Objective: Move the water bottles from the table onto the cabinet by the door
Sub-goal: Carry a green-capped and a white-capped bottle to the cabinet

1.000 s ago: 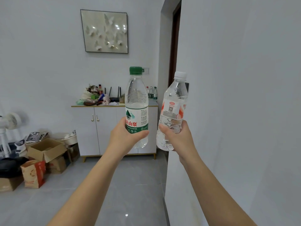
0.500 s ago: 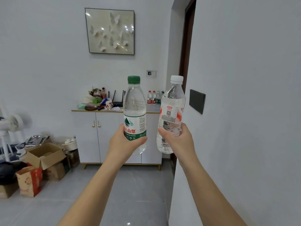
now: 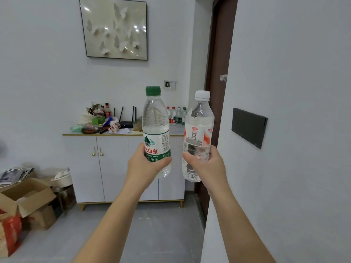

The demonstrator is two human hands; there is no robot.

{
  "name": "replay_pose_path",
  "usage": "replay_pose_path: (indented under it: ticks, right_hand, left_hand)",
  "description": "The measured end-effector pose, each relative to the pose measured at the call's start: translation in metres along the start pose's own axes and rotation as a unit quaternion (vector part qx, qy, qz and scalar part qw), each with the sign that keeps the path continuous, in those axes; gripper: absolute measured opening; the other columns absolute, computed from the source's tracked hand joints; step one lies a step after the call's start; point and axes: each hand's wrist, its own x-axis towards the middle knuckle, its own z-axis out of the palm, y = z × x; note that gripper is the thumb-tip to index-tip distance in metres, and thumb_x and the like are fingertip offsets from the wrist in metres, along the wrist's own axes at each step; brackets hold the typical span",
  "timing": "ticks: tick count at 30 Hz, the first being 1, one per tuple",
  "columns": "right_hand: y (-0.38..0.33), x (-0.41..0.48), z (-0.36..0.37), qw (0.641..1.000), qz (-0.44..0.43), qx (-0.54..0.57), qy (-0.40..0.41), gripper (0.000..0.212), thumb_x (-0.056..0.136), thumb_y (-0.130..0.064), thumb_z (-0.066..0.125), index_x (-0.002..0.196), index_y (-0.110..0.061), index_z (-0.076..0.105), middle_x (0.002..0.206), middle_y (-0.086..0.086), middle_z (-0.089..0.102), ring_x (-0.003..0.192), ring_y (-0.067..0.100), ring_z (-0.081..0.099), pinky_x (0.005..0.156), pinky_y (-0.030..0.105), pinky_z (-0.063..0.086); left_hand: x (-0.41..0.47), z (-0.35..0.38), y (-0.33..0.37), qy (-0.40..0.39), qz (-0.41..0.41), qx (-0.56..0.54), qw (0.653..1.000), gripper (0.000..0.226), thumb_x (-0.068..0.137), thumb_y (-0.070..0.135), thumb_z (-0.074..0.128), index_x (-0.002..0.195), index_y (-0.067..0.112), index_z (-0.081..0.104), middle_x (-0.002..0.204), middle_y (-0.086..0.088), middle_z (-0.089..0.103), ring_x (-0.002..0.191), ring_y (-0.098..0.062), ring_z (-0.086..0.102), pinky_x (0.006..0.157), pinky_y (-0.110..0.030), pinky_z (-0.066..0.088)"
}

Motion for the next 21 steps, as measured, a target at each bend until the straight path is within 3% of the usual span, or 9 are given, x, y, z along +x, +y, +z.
replay_pose_path:
  ticks: [3,7,21]
  right_hand:
    - [0.010,0.038,0.024,1.000,-0.004,0.005,0.011,0.047,0.074,-0.033,0.083,0.113,-0.033,0.056,0.101,-0.020,0.065,0.090,0.000,0.065,0.061,0.009,0.046]
    - [0.022,0.086,0.053,1.000,0.001,0.012,0.023,0.047,0.074,-0.033,0.084,0.113,-0.033,0.058,0.104,-0.016,0.068,0.094,0.003,0.066,0.069,0.014,0.049]
    - [0.082,0.217,0.116,0.998,0.012,0.013,0.063,0.048,0.072,-0.032,0.084,0.113,-0.032,0.060,0.103,-0.012,0.071,0.092,0.004,0.069,0.076,0.022,0.053]
  left_hand:
    - [0.048,0.001,-0.016,-0.011,0.003,-0.006,1.000,0.048,0.069,0.026,0.085,0.104,0.036,0.053,0.096,0.020,0.065,0.088,0.005,0.060,0.070,-0.020,0.049]
    - [0.105,0.000,-0.034,-0.023,0.003,-0.014,1.000,0.047,0.067,0.024,0.085,0.103,0.034,0.056,0.095,0.018,0.066,0.088,0.004,0.061,0.070,-0.019,0.049]
    - [0.247,0.013,-0.104,-0.054,-0.003,-0.014,0.998,0.050,0.070,0.022,0.084,0.108,0.033,0.054,0.098,0.020,0.063,0.088,0.005,0.059,0.065,-0.012,0.045]
